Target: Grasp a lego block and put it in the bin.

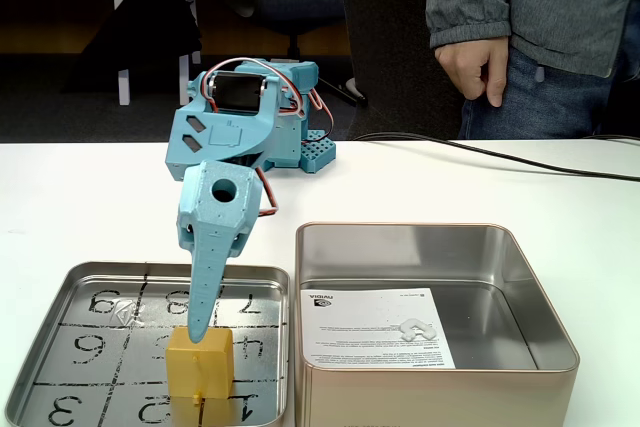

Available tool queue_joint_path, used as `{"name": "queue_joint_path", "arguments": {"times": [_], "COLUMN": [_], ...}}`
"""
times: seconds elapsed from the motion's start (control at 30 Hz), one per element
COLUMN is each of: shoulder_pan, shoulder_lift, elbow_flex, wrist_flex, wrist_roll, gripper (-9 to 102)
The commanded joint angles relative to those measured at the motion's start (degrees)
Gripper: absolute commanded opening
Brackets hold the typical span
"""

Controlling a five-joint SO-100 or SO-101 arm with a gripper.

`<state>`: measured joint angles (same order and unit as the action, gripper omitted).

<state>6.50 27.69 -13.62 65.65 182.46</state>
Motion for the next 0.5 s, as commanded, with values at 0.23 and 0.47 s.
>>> {"name": "queue_joint_path", "arguments": {"times": [0.23, 0.47], "shoulder_pan": [-5.10, -4.83], "shoulder_lift": [5.62, 7.91], "elbow_flex": [-1.67, -1.67], "wrist_flex": [5.10, 5.71], "wrist_roll": [6.33, 6.24], "gripper": [-1, -1]}}
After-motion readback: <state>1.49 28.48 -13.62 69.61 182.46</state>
